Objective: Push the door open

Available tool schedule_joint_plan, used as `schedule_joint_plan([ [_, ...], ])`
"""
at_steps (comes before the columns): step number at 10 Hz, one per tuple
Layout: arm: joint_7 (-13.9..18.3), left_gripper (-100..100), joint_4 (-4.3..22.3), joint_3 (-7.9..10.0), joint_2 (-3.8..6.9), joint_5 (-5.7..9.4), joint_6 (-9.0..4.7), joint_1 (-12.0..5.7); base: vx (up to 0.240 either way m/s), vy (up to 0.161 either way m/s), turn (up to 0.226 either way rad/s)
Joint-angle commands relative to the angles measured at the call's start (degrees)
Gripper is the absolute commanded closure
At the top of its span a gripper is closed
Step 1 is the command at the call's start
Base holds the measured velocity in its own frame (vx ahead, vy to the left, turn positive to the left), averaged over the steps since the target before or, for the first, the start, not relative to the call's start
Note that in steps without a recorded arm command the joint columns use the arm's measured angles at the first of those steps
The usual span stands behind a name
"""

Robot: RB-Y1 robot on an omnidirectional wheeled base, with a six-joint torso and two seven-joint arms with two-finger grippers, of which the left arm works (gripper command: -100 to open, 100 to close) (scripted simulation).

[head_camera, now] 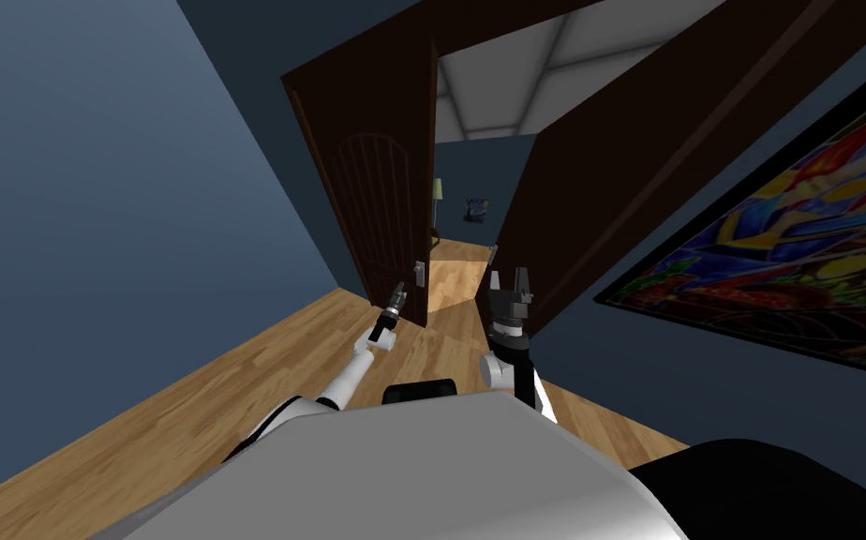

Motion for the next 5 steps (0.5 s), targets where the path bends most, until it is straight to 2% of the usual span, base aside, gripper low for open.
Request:
schedule_joint_plan([
  [1,0.2,-100,2.8,-0.28,-0.41,0.03,-0.13,-1.66,0.081,0.067,-0.061],
  [5,0.8,-100,7.9,-1.07,-1.20,0.06,0.19,-4.84,0.079,0.077,-0.050],
])
